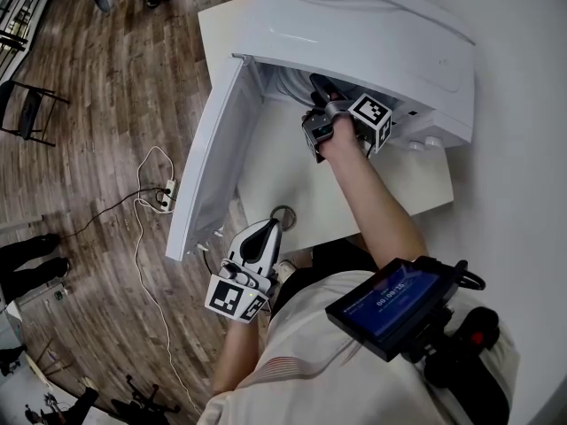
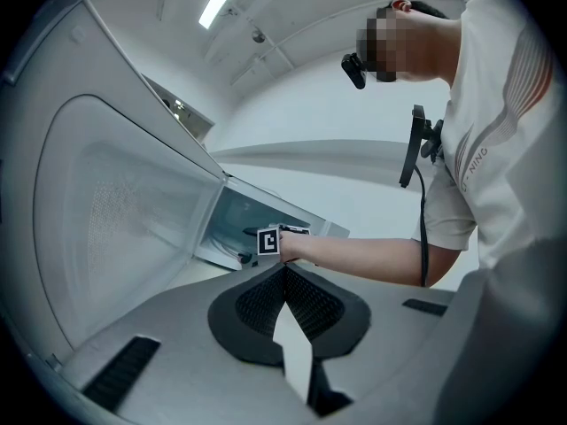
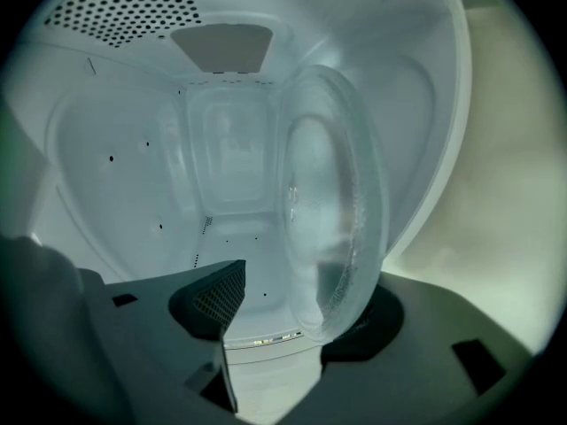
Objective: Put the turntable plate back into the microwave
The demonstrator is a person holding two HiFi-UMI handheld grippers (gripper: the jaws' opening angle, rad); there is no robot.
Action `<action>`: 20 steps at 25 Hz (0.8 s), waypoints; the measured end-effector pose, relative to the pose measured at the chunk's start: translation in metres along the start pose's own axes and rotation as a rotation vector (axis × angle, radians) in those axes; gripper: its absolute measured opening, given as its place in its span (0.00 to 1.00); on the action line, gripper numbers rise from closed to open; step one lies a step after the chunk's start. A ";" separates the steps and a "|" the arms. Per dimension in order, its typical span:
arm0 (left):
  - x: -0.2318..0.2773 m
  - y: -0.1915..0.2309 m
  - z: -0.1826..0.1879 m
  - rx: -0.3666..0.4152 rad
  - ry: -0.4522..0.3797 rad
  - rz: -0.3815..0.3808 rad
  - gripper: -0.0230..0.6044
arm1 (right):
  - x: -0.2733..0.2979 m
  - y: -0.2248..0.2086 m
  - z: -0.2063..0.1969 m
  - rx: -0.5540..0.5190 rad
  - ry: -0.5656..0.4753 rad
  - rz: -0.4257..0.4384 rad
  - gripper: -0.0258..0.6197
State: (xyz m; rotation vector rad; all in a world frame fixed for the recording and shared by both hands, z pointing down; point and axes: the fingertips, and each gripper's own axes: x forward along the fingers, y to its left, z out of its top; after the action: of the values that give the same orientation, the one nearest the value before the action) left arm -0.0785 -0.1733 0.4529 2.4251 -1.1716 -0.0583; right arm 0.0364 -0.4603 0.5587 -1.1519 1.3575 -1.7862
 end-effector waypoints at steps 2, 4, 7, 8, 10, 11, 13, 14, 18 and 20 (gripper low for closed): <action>-0.001 0.000 0.000 0.000 0.000 -0.003 0.05 | 0.001 -0.002 -0.004 0.005 0.024 0.001 0.44; -0.002 0.000 0.000 -0.001 -0.002 -0.005 0.05 | 0.001 -0.003 -0.009 0.012 0.059 0.001 0.45; -0.005 0.001 0.000 -0.004 -0.002 -0.004 0.05 | 0.001 -0.005 -0.018 0.023 0.111 -0.002 0.45; -0.005 0.001 0.000 -0.006 -0.002 -0.004 0.05 | 0.001 -0.004 -0.019 0.025 0.123 -0.002 0.45; -0.005 0.002 0.000 -0.009 -0.002 -0.005 0.05 | 0.001 -0.005 -0.022 0.025 0.143 -0.002 0.45; -0.005 0.002 0.000 -0.009 -0.002 -0.006 0.05 | 0.001 -0.005 -0.024 0.024 0.154 -0.003 0.45; -0.005 0.001 0.000 -0.010 -0.003 -0.008 0.05 | 0.000 -0.008 -0.028 0.026 0.178 -0.007 0.45; -0.005 0.001 0.000 -0.010 -0.003 -0.010 0.05 | 0.000 -0.010 -0.031 0.028 0.190 -0.011 0.45; -0.006 0.003 0.002 -0.011 -0.006 -0.010 0.05 | 0.000 -0.019 -0.035 0.034 0.199 -0.025 0.45; -0.007 0.003 0.002 -0.012 -0.006 -0.010 0.05 | -0.001 -0.023 -0.035 0.020 0.201 -0.029 0.45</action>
State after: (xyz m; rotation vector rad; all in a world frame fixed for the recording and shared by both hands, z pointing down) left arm -0.0856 -0.1708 0.4518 2.4221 -1.1591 -0.0754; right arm 0.0065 -0.4380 0.5776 -1.0079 1.4390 -1.9756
